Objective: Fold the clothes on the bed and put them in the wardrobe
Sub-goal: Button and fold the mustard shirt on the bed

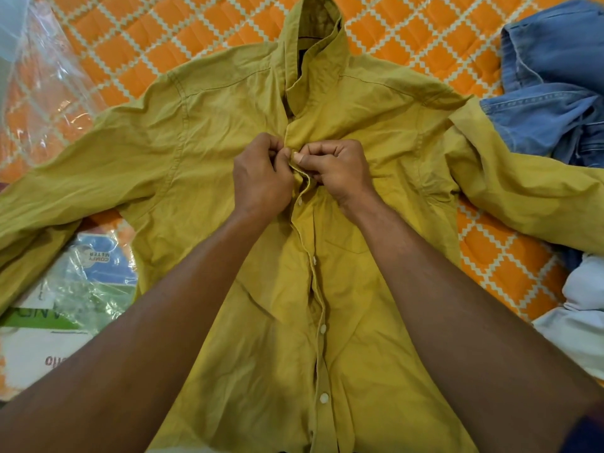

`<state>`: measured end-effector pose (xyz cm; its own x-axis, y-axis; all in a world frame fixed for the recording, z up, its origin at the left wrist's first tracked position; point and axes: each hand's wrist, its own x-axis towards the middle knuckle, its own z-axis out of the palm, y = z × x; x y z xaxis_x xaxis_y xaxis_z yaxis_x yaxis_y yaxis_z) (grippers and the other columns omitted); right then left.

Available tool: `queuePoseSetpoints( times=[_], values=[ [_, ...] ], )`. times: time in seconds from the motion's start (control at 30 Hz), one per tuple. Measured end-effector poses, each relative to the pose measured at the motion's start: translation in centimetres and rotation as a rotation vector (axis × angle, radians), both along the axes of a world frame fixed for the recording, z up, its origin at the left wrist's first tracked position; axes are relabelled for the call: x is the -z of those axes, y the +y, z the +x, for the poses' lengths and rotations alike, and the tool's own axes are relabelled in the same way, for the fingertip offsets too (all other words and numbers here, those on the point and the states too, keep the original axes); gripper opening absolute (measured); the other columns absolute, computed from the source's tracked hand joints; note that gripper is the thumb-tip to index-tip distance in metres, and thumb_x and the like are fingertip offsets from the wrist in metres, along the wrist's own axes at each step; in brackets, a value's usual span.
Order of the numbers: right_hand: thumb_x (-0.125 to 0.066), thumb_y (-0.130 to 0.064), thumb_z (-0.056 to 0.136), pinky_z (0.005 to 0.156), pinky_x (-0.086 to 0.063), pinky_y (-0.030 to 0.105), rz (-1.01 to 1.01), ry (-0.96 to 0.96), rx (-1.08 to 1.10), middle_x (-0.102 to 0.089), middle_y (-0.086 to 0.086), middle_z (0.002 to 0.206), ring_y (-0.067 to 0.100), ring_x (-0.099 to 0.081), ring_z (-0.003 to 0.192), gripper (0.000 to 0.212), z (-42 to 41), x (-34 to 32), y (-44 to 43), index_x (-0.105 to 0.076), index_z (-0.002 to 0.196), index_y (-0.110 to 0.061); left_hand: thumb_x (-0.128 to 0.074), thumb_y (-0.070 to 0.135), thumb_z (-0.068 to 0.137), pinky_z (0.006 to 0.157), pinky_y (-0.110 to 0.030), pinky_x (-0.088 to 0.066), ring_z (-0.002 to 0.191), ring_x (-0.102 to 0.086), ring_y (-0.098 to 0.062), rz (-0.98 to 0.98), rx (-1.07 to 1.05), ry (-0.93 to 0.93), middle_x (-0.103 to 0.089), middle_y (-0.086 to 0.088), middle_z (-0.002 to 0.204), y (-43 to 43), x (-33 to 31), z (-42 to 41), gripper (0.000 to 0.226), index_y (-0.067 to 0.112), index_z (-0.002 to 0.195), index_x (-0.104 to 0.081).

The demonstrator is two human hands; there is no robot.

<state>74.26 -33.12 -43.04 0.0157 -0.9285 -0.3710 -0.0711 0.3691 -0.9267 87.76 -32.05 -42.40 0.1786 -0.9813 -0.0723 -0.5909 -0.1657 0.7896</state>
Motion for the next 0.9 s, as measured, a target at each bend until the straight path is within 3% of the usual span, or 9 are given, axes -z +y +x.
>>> queuePoseSetpoints(
  times=[0.07,0.37,0.57,0.7,0.8,0.9],
  values=[
    [-0.075,-0.003,0.086,0.048,-0.041,0.019,0.059,-0.047,0.004,-0.058,0.003,0.055,0.008,-0.048,0.049,0.015,-0.3,-0.6,-0.3,-0.072,0.072,0.0,-0.058,0.014,0.097,0.063,-0.014,-0.042,0.07,-0.054,-0.004,0.053,0.014,0.034,-0.058,0.009,0.078,-0.2,-0.1,-0.1,0.004,0.013,0.094,-0.061],
    [-0.079,-0.008,0.083,0.047,-0.042,0.013,0.206,-0.086,-0.009,-0.064,-0.003,0.058,0.004,-0.054,0.05,0.011,-1.2,-1.3,-1.1,-0.074,0.074,-0.011,-0.062,0.016,0.098,0.06,-0.031,-0.05,0.068,-0.062,-0.017,0.292,0.094,0.29,-0.07,-0.01,0.083,-1.3,-1.2,0.7,0.007,0.014,0.092,-0.065],
    [-0.084,-0.014,0.081,0.049,-0.048,0.019,0.217,0.055,-0.044,-0.068,0.001,0.06,0.007,-0.058,0.05,0.01,-0.8,-1.4,-1.4,-0.077,0.077,-0.008,-0.066,0.016,0.09,0.06,-0.032,-0.053,0.066,-0.062,-0.013,0.28,0.015,0.169,-0.067,-0.004,0.076,-1.4,-0.9,0.8,0.006,0.02,0.086,-0.065],
    [-0.083,-0.014,0.081,0.058,-0.057,0.032,0.091,0.259,0.001,-0.071,0.001,0.06,0.008,-0.063,0.05,0.015,0.5,-1.4,-0.5,-0.076,0.069,-0.015,-0.07,0.014,0.079,0.062,-0.024,-0.054,0.065,-0.061,-0.007,0.154,0.138,-0.051,-0.066,0.004,0.076,-2.0,-2.0,1.7,0.009,0.016,0.088,-0.069],
    [-0.082,-0.013,0.078,0.061,-0.061,0.035,0.054,0.275,0.088,-0.069,-0.007,0.059,0.009,-0.066,0.054,0.016,0.2,-2.2,-1.0,-0.073,0.07,-0.022,-0.065,0.014,0.079,0.07,-0.032,-0.055,0.075,-0.061,-0.011,-0.035,0.254,-0.119,-0.065,0.002,0.089,-3.2,-2.7,2.4,0.017,0.014,0.095,-0.07],
    [-0.078,-0.017,0.078,0.064,-0.056,0.029,-0.24,0.506,0.171,-0.066,-0.012,0.064,0.006,-0.064,0.062,0.005,-0.3,-3.4,-2.5,-0.075,0.079,-0.022,-0.06,0.019,0.083,0.074,-0.035,-0.053,0.08,-0.062,-0.016,-0.172,0.276,-0.135,-0.065,-0.003,0.095,-5.8,-3.4,2.8,0.021,0.016,0.101,-0.069]
  ],
)
